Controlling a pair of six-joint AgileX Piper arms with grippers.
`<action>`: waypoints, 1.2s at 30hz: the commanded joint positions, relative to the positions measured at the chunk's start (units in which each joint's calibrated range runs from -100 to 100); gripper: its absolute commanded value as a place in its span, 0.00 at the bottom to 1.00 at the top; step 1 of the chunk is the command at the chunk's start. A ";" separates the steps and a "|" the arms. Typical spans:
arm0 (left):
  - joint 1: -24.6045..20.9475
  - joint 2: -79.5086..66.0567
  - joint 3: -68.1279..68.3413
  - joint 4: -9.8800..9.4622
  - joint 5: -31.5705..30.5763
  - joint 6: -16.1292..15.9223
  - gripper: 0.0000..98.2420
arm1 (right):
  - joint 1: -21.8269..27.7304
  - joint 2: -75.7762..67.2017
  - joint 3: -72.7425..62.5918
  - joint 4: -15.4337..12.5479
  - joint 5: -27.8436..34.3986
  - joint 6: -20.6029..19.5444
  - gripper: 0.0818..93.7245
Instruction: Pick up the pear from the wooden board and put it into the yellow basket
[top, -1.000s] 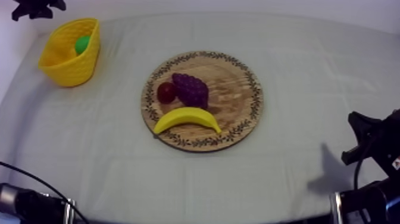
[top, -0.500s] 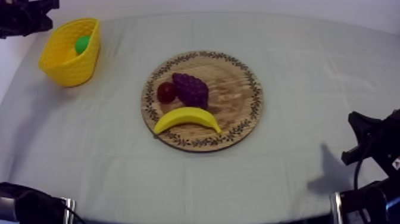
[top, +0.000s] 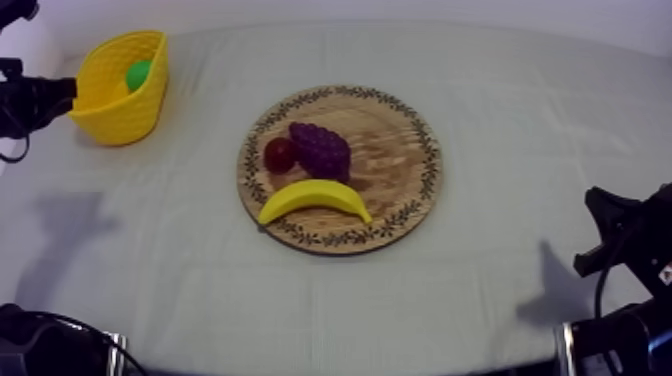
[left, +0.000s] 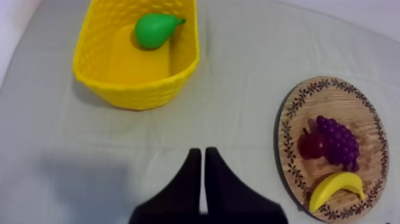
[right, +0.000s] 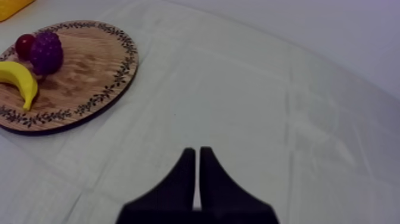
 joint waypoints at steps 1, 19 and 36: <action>-0.01 -6.07 4.53 -0.19 -0.14 0.15 0.00 | 0.00 -0.04 -0.05 0.01 0.02 0.04 0.00; -1.32 -39.56 32.51 4.72 -7.28 -16.16 0.00 | 0.00 -0.04 -0.05 0.01 0.02 0.02 0.00; -2.15 -57.44 46.12 7.58 -10.97 -19.88 0.00 | 0.00 -0.04 -0.05 0.01 0.02 0.03 0.00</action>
